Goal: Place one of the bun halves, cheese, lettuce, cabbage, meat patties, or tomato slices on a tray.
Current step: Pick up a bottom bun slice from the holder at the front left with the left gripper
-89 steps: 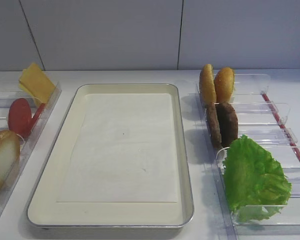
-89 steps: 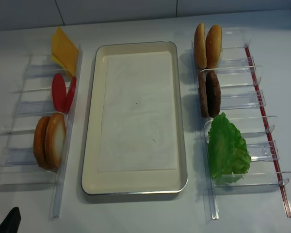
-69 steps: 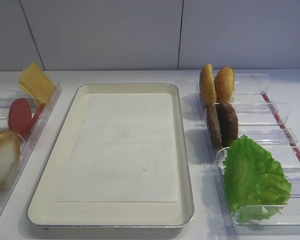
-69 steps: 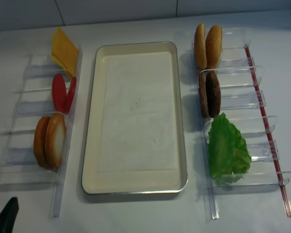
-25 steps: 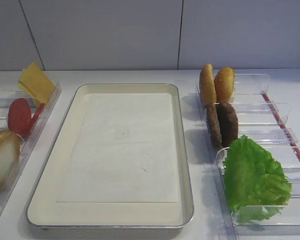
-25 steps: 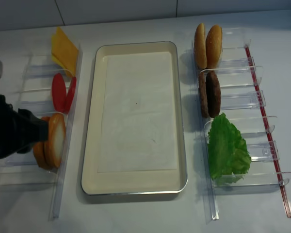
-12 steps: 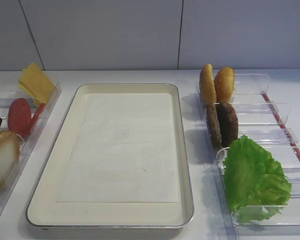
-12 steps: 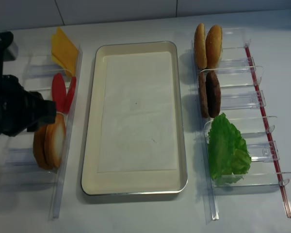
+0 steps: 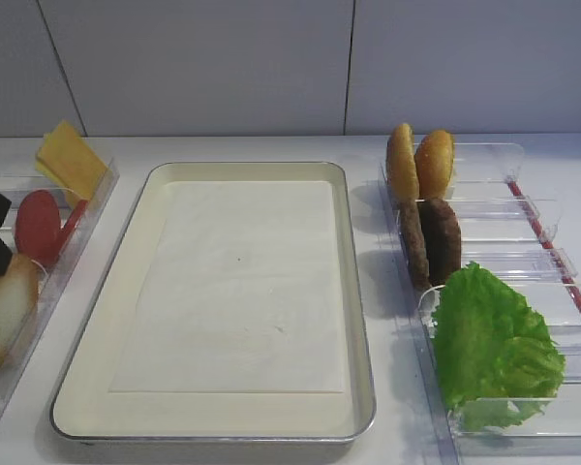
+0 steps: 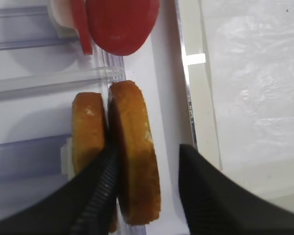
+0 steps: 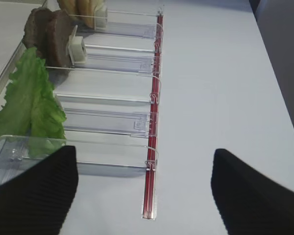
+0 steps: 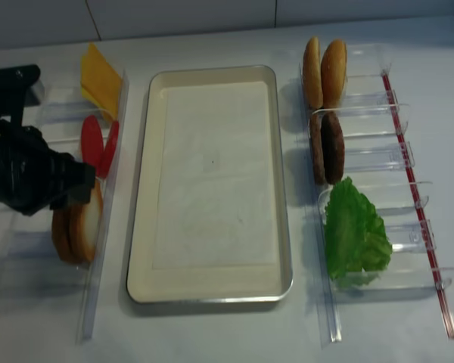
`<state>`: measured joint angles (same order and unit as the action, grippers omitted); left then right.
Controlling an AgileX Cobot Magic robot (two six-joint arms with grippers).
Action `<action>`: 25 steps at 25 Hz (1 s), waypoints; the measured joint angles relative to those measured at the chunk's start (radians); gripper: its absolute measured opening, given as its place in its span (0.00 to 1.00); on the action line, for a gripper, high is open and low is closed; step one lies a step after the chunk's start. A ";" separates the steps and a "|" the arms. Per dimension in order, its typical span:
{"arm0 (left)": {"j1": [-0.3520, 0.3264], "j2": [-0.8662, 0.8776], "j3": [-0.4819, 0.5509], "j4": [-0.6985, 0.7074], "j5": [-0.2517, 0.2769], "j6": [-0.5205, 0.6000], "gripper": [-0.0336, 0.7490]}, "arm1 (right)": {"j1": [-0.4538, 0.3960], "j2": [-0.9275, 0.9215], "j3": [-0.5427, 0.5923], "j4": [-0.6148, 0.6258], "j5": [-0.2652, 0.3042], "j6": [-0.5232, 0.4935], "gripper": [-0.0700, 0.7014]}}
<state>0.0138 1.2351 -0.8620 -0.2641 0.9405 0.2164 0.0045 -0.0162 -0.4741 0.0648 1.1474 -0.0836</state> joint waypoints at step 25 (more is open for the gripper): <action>0.000 0.073 -0.002 -0.024 -0.026 0.024 0.38 | 0.000 0.000 0.000 0.000 0.000 0.000 0.84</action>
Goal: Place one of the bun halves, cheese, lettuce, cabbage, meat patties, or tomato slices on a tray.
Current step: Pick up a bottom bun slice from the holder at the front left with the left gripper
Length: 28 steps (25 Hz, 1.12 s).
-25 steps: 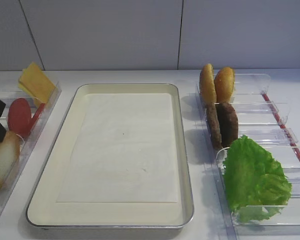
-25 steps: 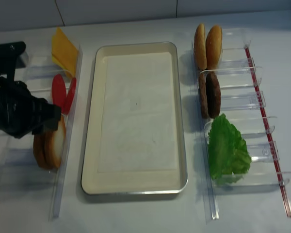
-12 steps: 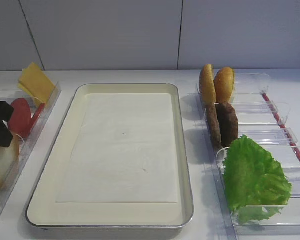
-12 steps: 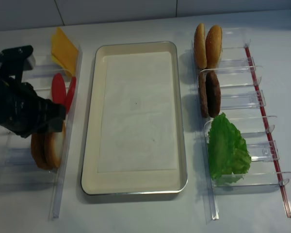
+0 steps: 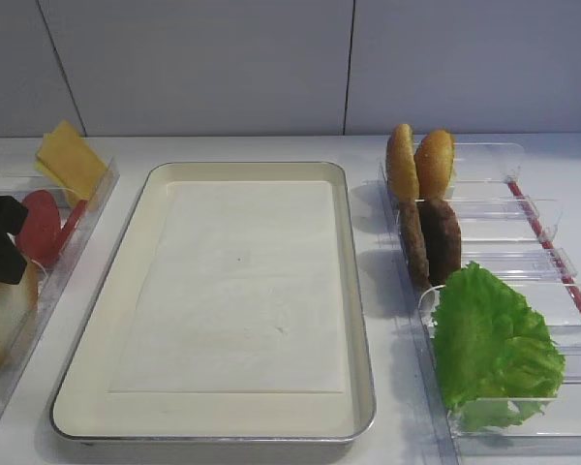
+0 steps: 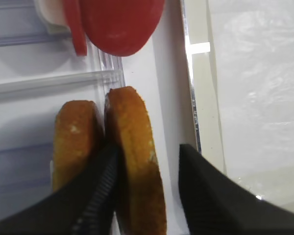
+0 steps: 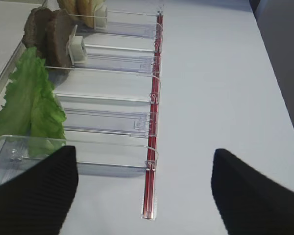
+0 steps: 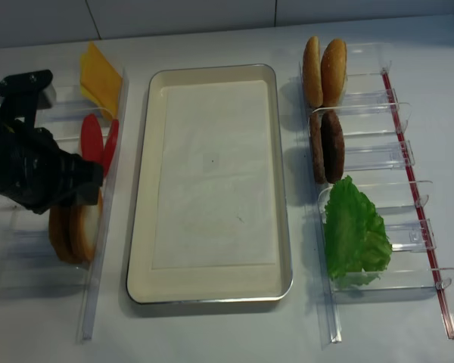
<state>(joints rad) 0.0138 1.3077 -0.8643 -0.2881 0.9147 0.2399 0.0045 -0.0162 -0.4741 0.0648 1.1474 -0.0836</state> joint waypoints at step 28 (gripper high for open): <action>0.000 0.000 0.000 0.012 -0.018 -0.002 0.24 | 0.000 0.000 0.000 0.000 0.000 0.000 0.84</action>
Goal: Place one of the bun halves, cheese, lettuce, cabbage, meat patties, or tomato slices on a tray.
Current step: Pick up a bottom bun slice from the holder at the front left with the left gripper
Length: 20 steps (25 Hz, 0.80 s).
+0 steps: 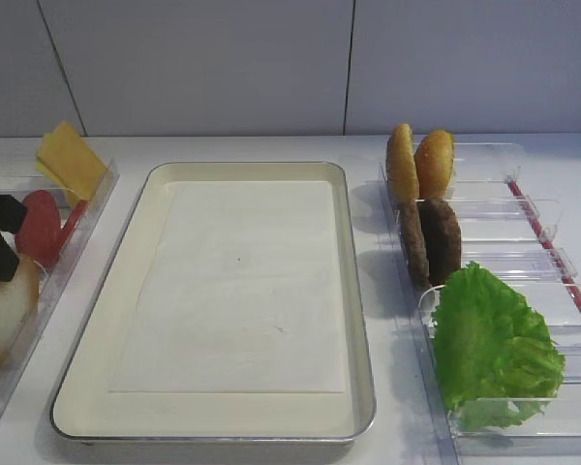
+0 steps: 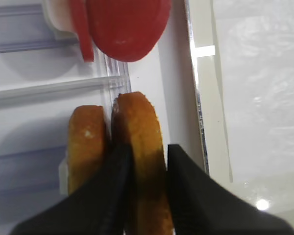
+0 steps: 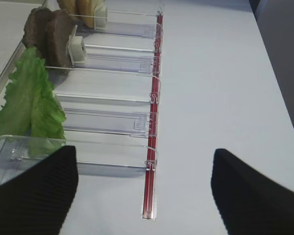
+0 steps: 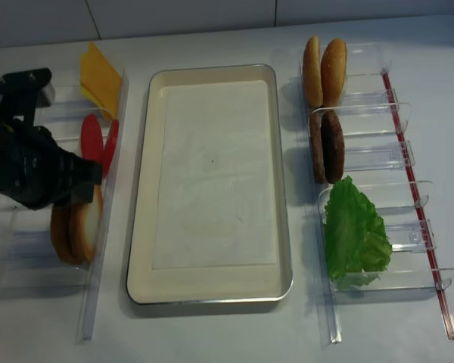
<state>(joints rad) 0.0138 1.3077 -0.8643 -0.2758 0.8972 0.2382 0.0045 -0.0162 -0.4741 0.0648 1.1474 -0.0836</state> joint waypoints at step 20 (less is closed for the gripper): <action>0.000 0.006 -0.086 0.008 0.095 -0.002 0.21 | 0.000 0.000 0.000 0.000 0.000 0.000 0.84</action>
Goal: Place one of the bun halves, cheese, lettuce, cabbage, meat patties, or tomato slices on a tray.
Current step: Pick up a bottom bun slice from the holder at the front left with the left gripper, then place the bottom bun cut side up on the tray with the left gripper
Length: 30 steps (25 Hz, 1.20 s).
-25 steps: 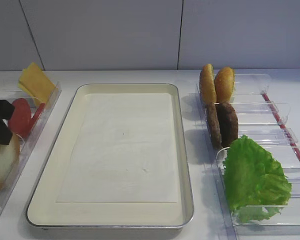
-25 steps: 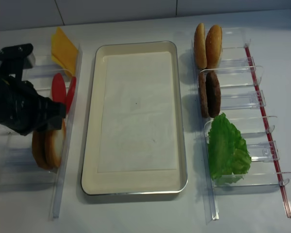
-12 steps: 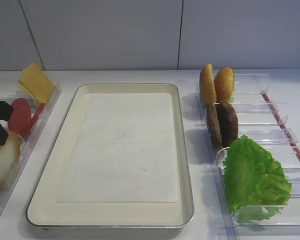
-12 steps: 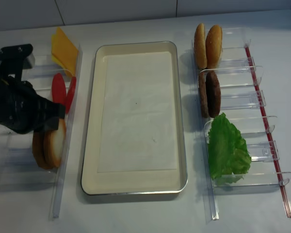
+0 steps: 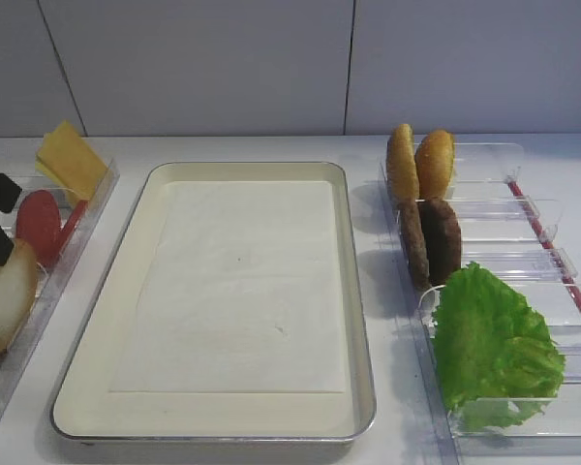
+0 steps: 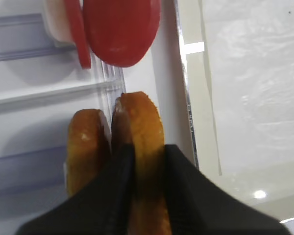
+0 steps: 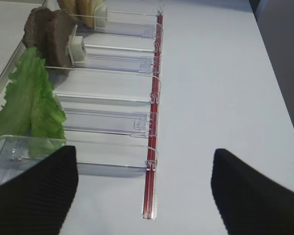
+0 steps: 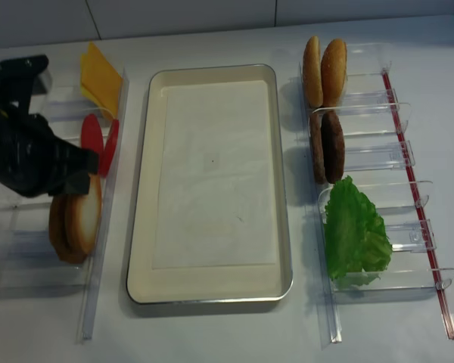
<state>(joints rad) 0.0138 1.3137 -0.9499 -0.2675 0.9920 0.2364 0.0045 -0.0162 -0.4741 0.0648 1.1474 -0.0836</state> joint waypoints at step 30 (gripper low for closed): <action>0.000 0.000 0.120 -0.875 0.038 0.359 0.20 | 0.000 0.000 0.000 0.000 0.000 0.000 0.84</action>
<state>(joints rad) 0.0138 1.3137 -0.8298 -1.1420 1.0297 0.5954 0.0045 -0.0162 -0.4741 0.0648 1.1474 -0.0836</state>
